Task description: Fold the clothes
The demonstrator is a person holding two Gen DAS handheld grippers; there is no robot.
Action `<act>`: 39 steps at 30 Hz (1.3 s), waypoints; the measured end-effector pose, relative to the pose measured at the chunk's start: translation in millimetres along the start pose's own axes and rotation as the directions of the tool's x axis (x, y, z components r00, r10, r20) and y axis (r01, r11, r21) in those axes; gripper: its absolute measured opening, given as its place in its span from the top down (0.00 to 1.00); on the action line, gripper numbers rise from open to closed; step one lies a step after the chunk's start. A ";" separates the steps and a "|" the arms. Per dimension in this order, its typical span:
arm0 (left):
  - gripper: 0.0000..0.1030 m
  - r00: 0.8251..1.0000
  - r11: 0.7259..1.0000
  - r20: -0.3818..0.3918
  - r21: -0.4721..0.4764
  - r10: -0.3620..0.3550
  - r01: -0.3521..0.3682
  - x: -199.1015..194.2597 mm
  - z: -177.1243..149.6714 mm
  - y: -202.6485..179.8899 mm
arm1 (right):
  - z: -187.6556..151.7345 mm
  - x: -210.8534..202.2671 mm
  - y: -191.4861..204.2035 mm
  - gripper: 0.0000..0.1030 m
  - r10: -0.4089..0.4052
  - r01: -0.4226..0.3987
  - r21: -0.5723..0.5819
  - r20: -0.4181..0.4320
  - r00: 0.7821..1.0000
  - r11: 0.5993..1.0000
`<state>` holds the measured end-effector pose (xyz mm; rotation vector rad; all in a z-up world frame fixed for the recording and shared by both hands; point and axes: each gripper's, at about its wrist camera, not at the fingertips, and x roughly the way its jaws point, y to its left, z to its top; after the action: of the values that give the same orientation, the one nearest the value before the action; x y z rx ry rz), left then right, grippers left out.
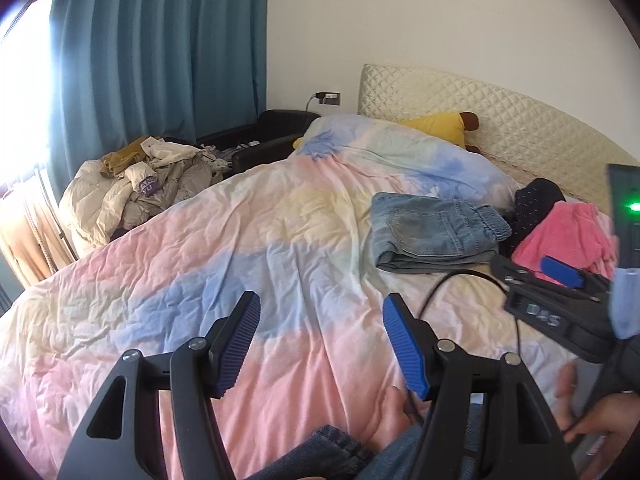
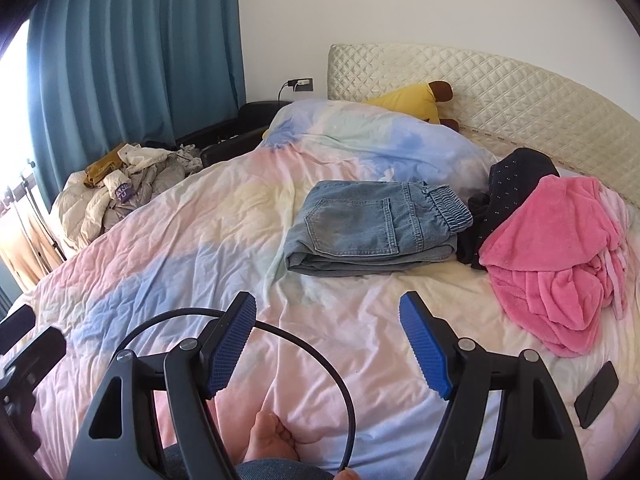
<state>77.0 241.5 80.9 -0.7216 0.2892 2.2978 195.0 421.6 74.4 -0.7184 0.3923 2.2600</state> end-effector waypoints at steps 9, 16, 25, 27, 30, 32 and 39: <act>0.36 0.995 0.994 -0.086 -0.083 0.057 -0.064 40.6 -14.4 34.1 | -1.1 -36.5 22.2 0.27 0.062 -0.059 -0.055 0.044 0.997 0.997; 0.36 0.997 0.993 -0.062 -0.104 0.047 -0.053 -0.2 -2.3 41.6 | -1.7 9.6 45.3 0.26 0.050 -0.050 -0.075 0.011 0.999 0.996; 0.36 0.998 0.988 -0.034 -0.141 0.054 -0.059 -56.1 7.4 56.8 | 9.5 85.0 115.7 0.26 0.114 -0.119 -0.081 -0.062 0.992 0.990; 0.36 0.997 0.987 -0.034 -0.147 0.067 -0.071 -65.5 6.0 58.9 | 7.2 98.8 135.7 0.26 0.129 -0.136 -0.083 -0.081 0.988 0.987; 0.36 0.996 0.985 -0.047 -0.152 0.079 -0.085 -73.1 4.2 59.8 | 0.9 108.8 163.8 0.26 0.163 -0.173 -0.097 -0.108 0.981 0.980; 0.36 0.995 0.985 -0.052 -0.142 0.089 -0.095 -75.9 4.9 56.2 | -3.2 109.3 177.9 0.26 0.190 -0.202 -0.106 -0.115 0.975 0.974; 0.36 0.993 0.987 -0.054 -0.113 0.108 -0.113 -79.2 7.2 28.1 | -15.9 108.1 197.5 0.26 0.205 -0.216 -0.148 -0.083 0.975 0.965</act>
<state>102.2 179.6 132.2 -0.8385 0.2238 2.4208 -3.8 336.4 10.0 -0.8708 0.3398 2.4932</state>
